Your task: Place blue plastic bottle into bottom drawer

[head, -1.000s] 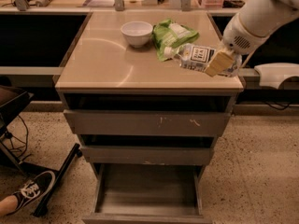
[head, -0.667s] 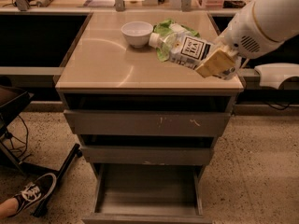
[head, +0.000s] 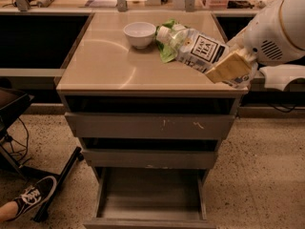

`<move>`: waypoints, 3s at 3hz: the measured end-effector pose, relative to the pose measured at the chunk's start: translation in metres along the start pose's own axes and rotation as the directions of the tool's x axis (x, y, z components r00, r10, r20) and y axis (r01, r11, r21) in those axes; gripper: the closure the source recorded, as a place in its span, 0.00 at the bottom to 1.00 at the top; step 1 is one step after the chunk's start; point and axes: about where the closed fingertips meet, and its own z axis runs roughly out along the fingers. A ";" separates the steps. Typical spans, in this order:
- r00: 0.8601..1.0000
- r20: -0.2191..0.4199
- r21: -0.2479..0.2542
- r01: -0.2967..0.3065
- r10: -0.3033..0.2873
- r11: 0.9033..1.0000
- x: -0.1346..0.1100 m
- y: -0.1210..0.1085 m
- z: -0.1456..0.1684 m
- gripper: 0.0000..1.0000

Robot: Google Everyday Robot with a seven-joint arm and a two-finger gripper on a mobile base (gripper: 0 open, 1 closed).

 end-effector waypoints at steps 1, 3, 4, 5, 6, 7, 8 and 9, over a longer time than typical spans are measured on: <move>1.000 -0.012 -0.014 -0.022 0.022 1.000 0.021 0.020 0.020 1.00; 0.985 -0.093 -0.094 -0.154 0.145 0.984 0.121 0.112 0.112 1.00; 0.977 -0.154 -0.136 -0.169 0.147 0.976 0.152 0.141 0.123 1.00; 0.977 -0.154 -0.136 -0.169 0.147 0.976 0.152 0.141 0.123 1.00; 0.969 -0.190 -0.096 -0.176 0.155 0.980 0.167 0.147 0.139 1.00; 0.946 -0.265 -0.079 -0.212 0.184 0.974 0.237 0.176 0.193 1.00; 0.921 -0.326 -0.100 -0.256 0.211 0.961 0.325 0.203 0.276 1.00; 0.923 -0.324 -0.096 -0.252 0.210 0.963 0.324 0.202 0.274 1.00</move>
Offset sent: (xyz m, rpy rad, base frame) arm -0.1186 0.0117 -0.3454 0.0172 0.3888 -0.1201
